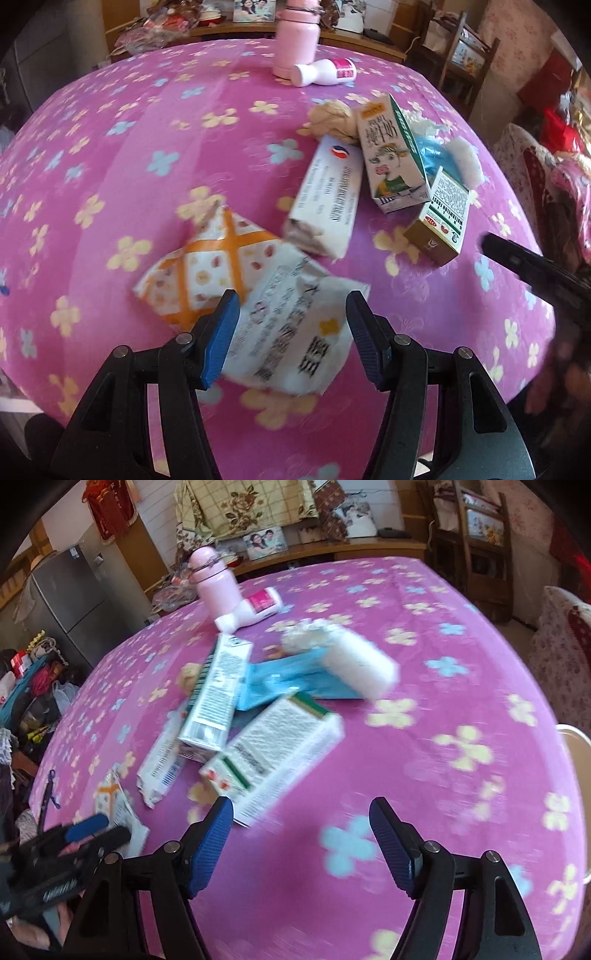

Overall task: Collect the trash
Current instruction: 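Move both open tools back toward the white-orange wrapper on the table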

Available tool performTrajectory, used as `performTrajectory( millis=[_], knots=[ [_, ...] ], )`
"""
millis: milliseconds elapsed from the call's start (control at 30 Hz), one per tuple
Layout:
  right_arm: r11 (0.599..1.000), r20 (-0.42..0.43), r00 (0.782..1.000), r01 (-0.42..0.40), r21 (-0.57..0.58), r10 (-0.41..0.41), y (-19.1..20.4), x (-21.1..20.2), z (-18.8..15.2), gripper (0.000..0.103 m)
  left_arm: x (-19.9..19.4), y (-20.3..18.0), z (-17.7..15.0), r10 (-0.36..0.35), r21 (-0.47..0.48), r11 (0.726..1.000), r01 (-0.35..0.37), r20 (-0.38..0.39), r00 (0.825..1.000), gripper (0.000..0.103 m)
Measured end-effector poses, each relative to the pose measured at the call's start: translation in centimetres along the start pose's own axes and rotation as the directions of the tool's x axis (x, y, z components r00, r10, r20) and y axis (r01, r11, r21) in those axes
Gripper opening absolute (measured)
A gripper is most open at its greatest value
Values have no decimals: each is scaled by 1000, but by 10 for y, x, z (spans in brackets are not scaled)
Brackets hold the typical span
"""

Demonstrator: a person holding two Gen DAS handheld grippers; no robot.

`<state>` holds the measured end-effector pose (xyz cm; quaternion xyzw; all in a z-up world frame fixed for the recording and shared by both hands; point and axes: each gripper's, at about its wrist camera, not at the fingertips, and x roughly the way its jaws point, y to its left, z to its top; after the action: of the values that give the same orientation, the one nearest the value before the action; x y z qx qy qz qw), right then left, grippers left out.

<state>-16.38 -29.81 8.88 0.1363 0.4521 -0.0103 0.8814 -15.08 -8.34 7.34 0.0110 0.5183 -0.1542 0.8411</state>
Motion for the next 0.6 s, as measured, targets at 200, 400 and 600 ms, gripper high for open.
performTrajectory(
  millis=[200, 400, 600],
  knots=[
    [999, -12, 999, 39, -27, -39, 29, 29, 16, 75, -20, 33, -7, 9, -60, 998, -9, 1, 1000, 58],
    [997, -32, 998, 51, -66, -53, 44, 47, 19, 80, -29, 69, -11, 64, -123, 990, -65, -9, 998, 58],
    [993, -29, 995, 99, -59, -100, 31, 51, 18, 80, -7, 83, -8, 103, -156, 981, -112, -65, 993, 58]
  ],
)
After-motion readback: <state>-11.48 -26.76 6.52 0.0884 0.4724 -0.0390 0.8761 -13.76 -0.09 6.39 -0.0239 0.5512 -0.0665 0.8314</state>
